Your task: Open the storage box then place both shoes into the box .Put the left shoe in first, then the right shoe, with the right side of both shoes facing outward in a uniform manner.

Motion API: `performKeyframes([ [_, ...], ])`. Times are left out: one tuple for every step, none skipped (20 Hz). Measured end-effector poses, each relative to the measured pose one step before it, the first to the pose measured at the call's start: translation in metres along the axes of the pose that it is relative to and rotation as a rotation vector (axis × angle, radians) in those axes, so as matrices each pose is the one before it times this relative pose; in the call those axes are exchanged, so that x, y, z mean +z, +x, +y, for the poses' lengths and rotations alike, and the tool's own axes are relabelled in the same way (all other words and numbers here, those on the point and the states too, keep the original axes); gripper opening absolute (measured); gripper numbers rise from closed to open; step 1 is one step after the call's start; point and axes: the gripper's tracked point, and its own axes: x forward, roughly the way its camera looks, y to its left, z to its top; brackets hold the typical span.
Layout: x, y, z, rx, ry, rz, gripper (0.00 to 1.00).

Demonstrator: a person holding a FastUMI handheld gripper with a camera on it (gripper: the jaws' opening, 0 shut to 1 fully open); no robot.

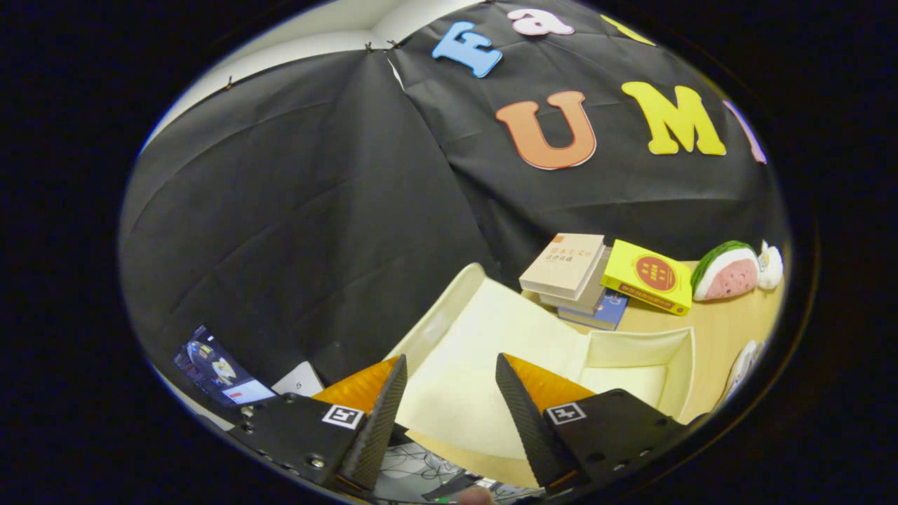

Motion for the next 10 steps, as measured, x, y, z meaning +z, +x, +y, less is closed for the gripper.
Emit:
performKeyframes([
  [0.00096, -0.00327, -0.00441, -0.01604, -0.01515, -0.01502, 0.8],
  [0.00077, -0.00472, -0.00891, -0.0278, -0.02863, -0.01825, 0.81],
  [0.00239, -0.00505, -0.01113, -0.03451, -0.03767, -0.02775, 0.87],
  [0.00046, -0.00522, -0.01181, -0.03485, -0.03663, -0.02658, 0.92],
  [-0.00011, -0.00686, -0.01192, -0.02955, -0.03093, -0.02219, 0.95],
  [-0.00208, -0.00562, -0.01092, -0.02359, -0.02477, -0.01965, 0.95],
  [-0.00136, -0.0069, -0.01381, -0.02364, -0.01417, -0.01546, 0.96],
  [-0.00135, -0.00717, -0.0147, -0.0178, -0.00219, -0.01316, 0.96],
  [-0.0016, -0.00754, -0.01436, -0.0111, 0.00417, -0.0102, 0.96],
  [-0.00246, -0.00787, -0.016, -0.00313, 0.00705, -0.00713, 0.96],
])
